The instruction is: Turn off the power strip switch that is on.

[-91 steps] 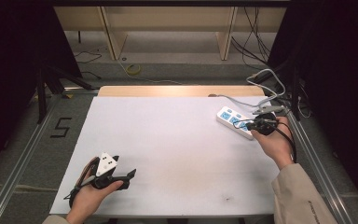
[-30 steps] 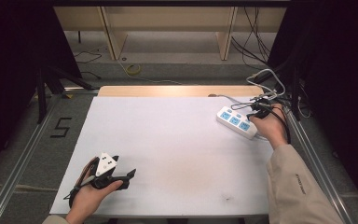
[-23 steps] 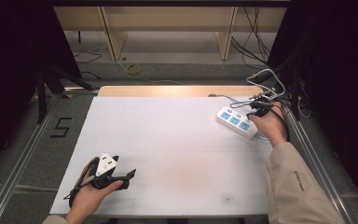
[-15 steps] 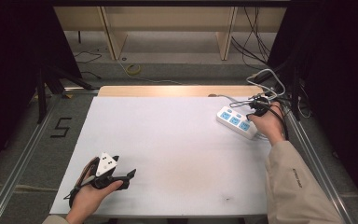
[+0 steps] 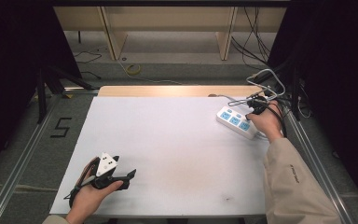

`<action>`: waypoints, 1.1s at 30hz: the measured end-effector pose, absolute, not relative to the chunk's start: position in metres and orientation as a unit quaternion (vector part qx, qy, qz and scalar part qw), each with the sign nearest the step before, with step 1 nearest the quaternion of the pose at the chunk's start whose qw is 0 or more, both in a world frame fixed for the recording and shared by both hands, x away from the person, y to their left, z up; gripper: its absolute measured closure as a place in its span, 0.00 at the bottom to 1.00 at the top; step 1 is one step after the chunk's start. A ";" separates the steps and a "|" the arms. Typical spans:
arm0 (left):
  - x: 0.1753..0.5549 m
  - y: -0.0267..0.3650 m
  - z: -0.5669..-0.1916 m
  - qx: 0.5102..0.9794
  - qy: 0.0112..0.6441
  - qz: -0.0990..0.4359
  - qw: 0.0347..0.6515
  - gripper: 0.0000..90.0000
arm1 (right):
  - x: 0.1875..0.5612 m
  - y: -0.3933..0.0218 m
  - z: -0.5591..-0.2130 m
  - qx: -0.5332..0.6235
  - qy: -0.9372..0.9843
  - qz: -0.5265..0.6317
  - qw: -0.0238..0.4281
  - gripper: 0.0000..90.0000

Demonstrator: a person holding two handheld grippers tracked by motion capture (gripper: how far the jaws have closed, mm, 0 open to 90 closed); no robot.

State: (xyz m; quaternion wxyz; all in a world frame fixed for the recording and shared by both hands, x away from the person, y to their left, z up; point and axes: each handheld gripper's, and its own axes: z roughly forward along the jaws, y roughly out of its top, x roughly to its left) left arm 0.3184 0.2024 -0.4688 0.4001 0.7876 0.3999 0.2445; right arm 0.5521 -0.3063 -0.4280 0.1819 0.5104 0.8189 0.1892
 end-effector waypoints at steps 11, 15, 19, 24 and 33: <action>0.318 0.203 -0.469 0.788 0.399 0.244 0.401 0.23 | 0.557 -0.306 -0.429 0.513 0.823 0.174 0.171 1.00; 0.318 0.203 -0.469 0.788 0.399 0.244 0.401 0.23 | 0.557 -0.306 -0.430 0.515 0.824 0.171 0.165 1.00; 0.319 0.202 -0.469 0.788 0.399 0.244 0.400 0.23 | 0.558 -0.307 -0.432 0.516 0.824 0.167 0.164 1.00; 0.319 0.202 -0.469 0.787 0.399 0.244 0.401 0.23 | 0.559 -0.308 -0.432 0.519 0.823 0.166 0.161 1.00; 0.318 0.203 -0.469 0.788 0.398 0.245 0.400 0.23 | 0.562 -0.306 -0.431 0.516 0.826 0.157 0.163 1.00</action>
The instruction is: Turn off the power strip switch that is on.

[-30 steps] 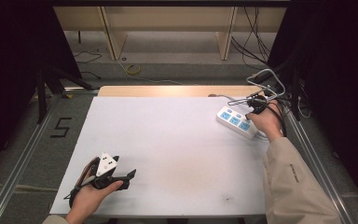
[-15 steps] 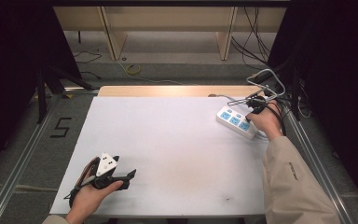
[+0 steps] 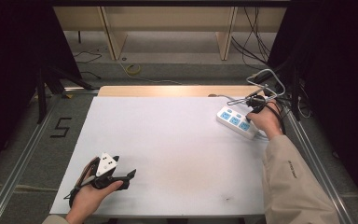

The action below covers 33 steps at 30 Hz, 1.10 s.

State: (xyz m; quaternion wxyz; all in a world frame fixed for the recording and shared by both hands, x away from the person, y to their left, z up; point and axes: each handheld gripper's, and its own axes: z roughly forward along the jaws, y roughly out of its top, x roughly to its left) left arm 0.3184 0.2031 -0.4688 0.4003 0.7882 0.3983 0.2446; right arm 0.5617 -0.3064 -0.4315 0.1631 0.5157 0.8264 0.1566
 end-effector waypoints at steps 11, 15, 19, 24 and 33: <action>0.318 0.202 -0.469 0.787 0.399 0.244 0.402 0.23 | 0.564 -0.303 -0.431 0.507 0.834 0.142 0.164 1.00; 0.318 0.203 -0.469 0.789 0.397 0.244 0.400 0.23 | 0.564 -0.304 -0.431 0.508 0.834 0.143 0.163 1.00; 0.318 0.202 -0.469 0.790 0.397 0.244 0.399 0.23 | 0.564 -0.304 -0.431 0.510 0.833 0.143 0.162 1.00; 0.318 0.202 -0.469 0.790 0.397 0.244 0.399 0.23 | 0.564 -0.303 -0.431 0.510 0.833 0.141 0.162 1.00; 0.319 0.202 -0.469 0.791 0.395 0.244 0.398 0.23 | 0.565 -0.302 -0.430 0.510 0.833 0.136 0.162 1.00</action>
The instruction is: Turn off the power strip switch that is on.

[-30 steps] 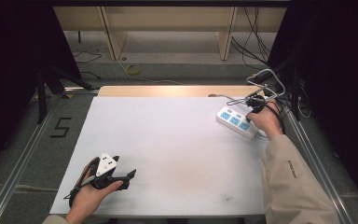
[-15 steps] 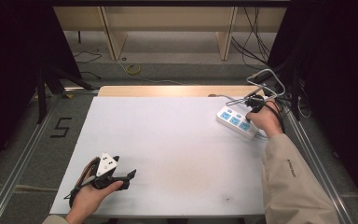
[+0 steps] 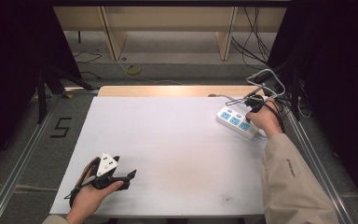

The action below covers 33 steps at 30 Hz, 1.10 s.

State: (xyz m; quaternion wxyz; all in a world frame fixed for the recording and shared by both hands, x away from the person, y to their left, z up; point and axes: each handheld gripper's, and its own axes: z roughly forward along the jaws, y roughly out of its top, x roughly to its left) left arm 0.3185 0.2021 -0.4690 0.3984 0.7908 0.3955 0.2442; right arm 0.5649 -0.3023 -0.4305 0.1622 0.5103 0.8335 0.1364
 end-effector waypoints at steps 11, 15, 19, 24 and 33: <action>0.318 0.202 -0.469 0.791 0.395 0.244 0.398 0.23 | 0.566 -0.300 -0.430 0.510 0.834 0.128 0.164 1.00; 0.318 0.202 -0.469 0.791 0.395 0.244 0.398 0.23 | 0.566 -0.299 -0.430 0.511 0.835 0.124 0.164 1.00; 0.319 0.202 -0.469 0.791 0.395 0.244 0.398 0.23 | 0.566 -0.299 -0.430 0.513 0.834 0.124 0.162 1.00; 0.319 0.202 -0.469 0.791 0.395 0.244 0.398 0.23 | 0.566 -0.300 -0.430 0.512 0.834 0.126 0.161 1.00; 0.318 0.202 -0.469 0.791 0.395 0.245 0.398 0.23 | 0.565 -0.299 -0.431 0.511 0.836 0.126 0.158 1.00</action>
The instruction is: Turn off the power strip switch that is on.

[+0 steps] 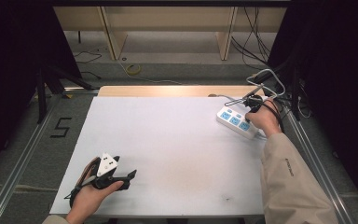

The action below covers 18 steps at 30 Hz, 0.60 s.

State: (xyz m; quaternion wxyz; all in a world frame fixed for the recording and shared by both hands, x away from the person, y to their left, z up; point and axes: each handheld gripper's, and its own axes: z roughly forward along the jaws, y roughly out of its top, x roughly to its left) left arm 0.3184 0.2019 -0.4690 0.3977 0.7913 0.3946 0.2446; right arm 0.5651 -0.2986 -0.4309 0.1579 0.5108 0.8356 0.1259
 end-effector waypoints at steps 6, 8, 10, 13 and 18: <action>0.319 0.202 -0.469 0.791 0.395 0.245 0.398 0.23 | 0.565 -0.299 -0.431 0.511 0.835 0.127 0.157 1.00; 0.319 0.202 -0.469 0.791 0.394 0.245 0.398 0.23 | 0.565 -0.299 -0.431 0.511 0.835 0.127 0.158 1.00; 0.318 0.202 -0.469 0.791 0.394 0.245 0.398 0.23 | 0.565 -0.298 -0.431 0.513 0.834 0.126 0.160 1.00; 0.318 0.202 -0.469 0.790 0.396 0.245 0.398 0.23 | 0.565 -0.298 -0.431 0.512 0.834 0.125 0.160 1.00; 0.318 0.202 -0.469 0.791 0.395 0.245 0.399 0.23 | 0.564 -0.297 -0.431 0.512 0.834 0.125 0.164 1.00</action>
